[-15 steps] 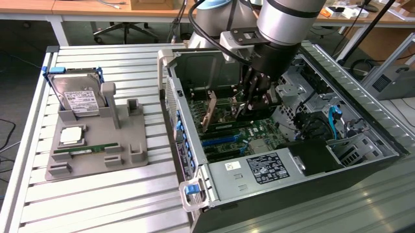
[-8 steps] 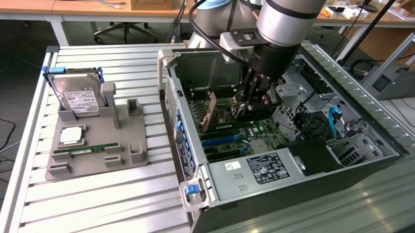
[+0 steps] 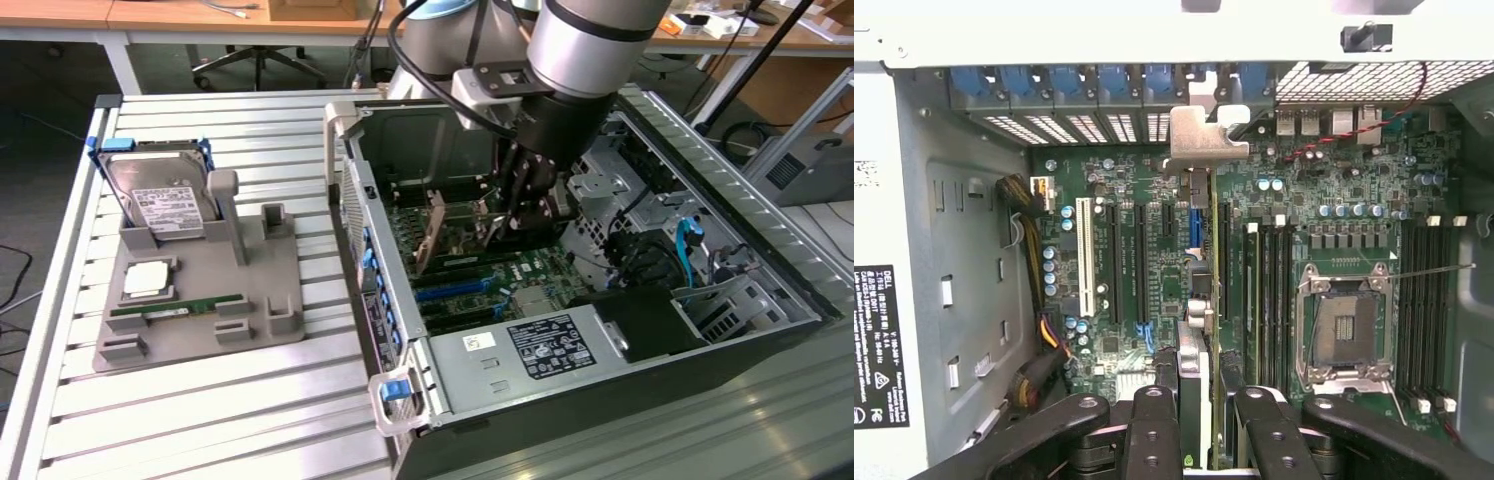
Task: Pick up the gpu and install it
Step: 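Insert the gpu into the slot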
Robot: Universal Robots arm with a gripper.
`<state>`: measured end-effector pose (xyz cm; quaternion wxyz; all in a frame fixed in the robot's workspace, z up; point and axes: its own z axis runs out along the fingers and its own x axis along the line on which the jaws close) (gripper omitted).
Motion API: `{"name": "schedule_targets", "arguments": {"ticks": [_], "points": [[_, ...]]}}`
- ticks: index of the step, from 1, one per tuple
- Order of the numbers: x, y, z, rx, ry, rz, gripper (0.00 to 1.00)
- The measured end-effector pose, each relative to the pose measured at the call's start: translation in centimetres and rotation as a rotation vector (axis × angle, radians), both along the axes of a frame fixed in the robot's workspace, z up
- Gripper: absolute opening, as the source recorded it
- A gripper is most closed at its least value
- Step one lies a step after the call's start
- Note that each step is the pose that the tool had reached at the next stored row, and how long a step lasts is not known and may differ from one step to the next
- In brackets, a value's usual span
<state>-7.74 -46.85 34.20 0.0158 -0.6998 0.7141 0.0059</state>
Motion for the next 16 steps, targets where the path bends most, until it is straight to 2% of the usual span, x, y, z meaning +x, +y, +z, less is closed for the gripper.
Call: {"name": "schedule_targets", "arguments": {"ticks": [16], "points": [[0.0, -0.05, -0.3, -0.0083, 0.0, 0.0, 0.27]]}}
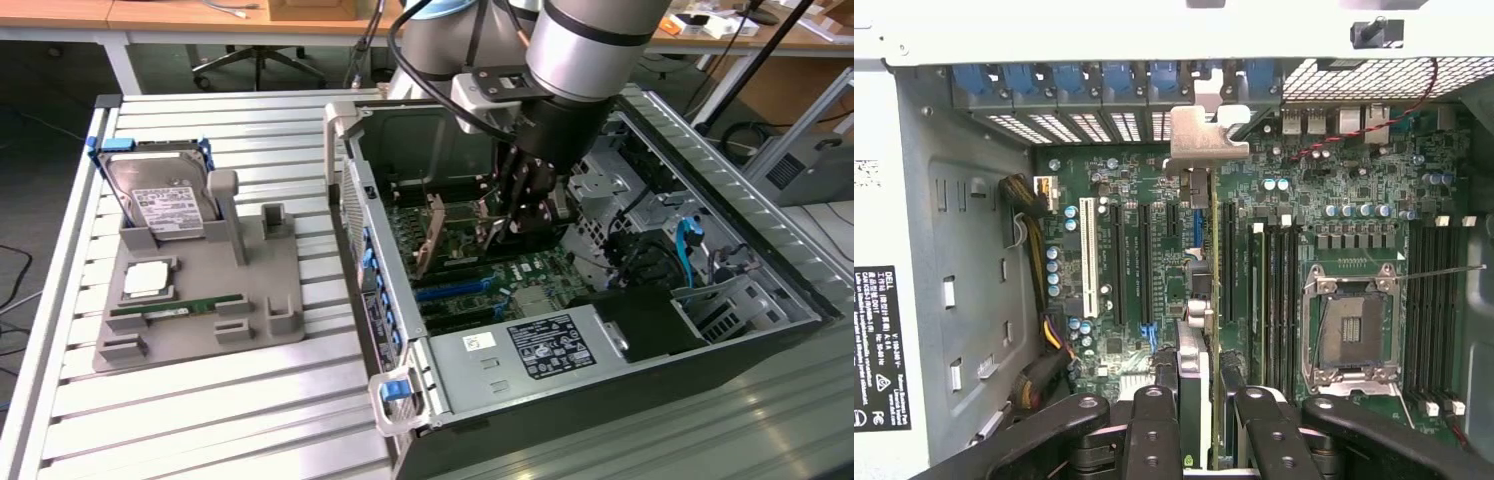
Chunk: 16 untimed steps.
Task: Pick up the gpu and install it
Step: 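Insert the gpu into the slot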
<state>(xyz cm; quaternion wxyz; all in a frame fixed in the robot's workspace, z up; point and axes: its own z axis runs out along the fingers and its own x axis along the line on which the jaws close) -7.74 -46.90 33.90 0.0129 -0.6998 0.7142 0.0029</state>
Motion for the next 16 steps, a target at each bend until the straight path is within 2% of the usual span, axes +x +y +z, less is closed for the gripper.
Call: {"name": "schedule_targets", "arguments": {"ticks": [16], "points": [[0.0, -0.07, -0.27, -0.007, 0.0, 0.0, 0.27]]}}
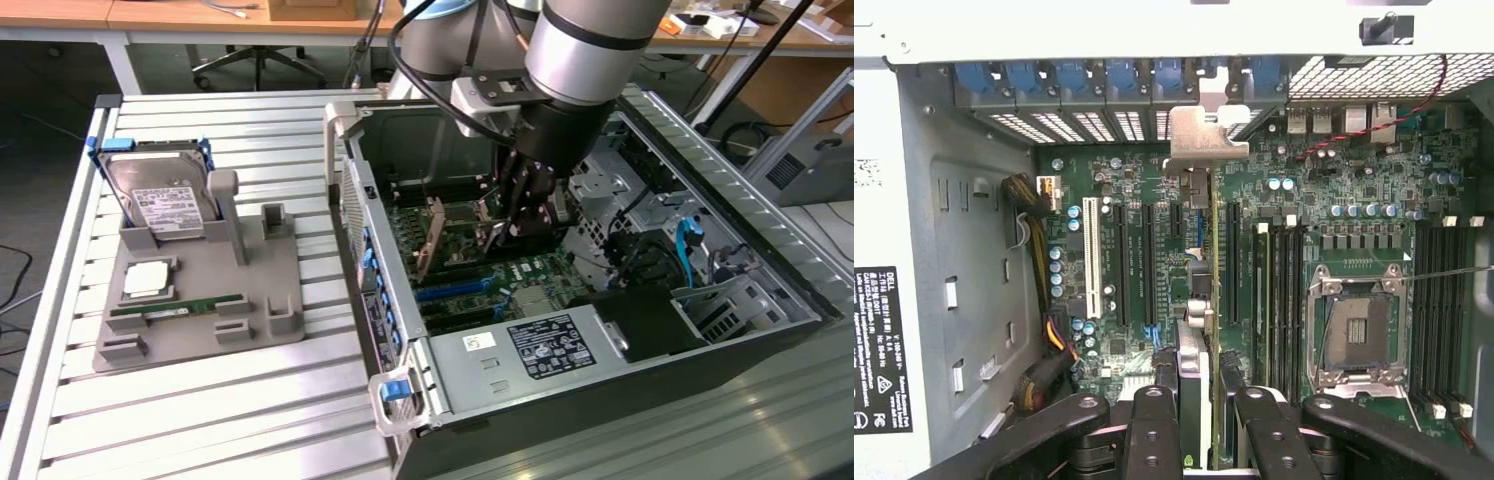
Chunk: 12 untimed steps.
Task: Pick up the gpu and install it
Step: 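Insert the gpu into the slot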
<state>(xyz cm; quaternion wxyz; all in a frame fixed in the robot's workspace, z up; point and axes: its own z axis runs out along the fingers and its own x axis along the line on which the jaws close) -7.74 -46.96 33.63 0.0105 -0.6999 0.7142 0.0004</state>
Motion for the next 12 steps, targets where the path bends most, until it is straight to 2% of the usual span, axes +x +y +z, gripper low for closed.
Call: {"name": "schedule_targets", "arguments": {"ticks": [12], "points": [[0.0, -0.05, -0.23, -0.0067, 0.0, 0.0, 0.27]]}}
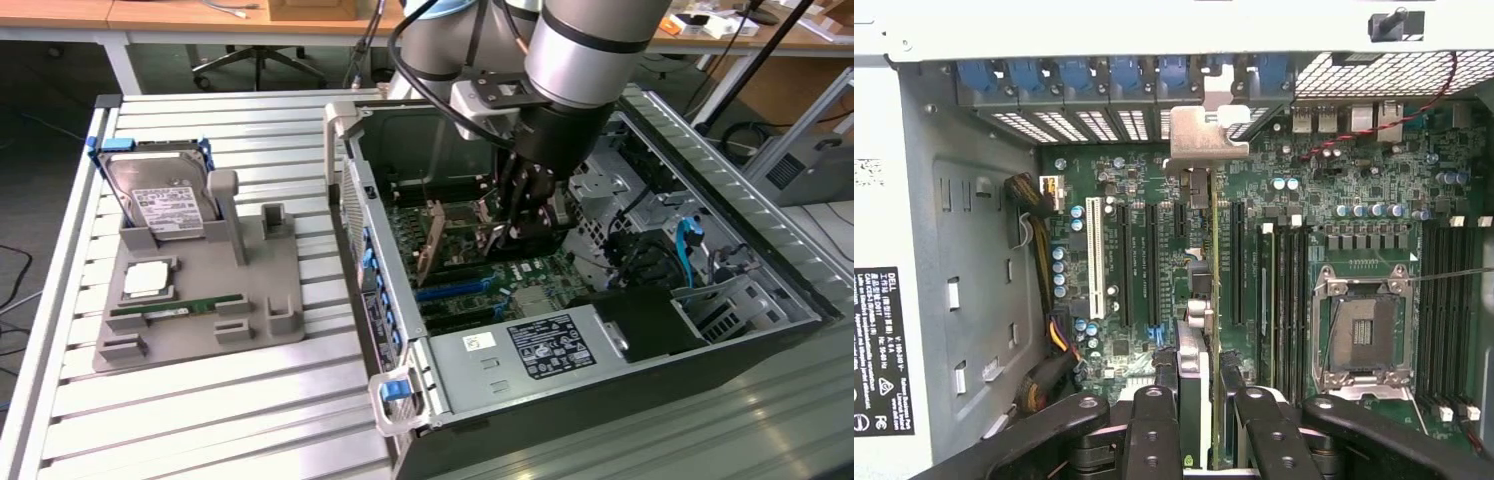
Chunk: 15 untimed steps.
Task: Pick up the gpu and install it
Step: 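Insert the gpu into the slot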
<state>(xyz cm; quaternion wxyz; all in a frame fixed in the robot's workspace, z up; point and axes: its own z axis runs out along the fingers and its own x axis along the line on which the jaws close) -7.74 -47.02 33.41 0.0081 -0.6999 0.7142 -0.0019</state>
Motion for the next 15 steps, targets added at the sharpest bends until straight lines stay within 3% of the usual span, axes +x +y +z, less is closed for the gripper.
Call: {"name": "schedule_targets", "arguments": {"ticks": [15], "points": [[0.0, -0.06, -0.32, -0.0102, 0.0, 0.0, 0.27]]}}
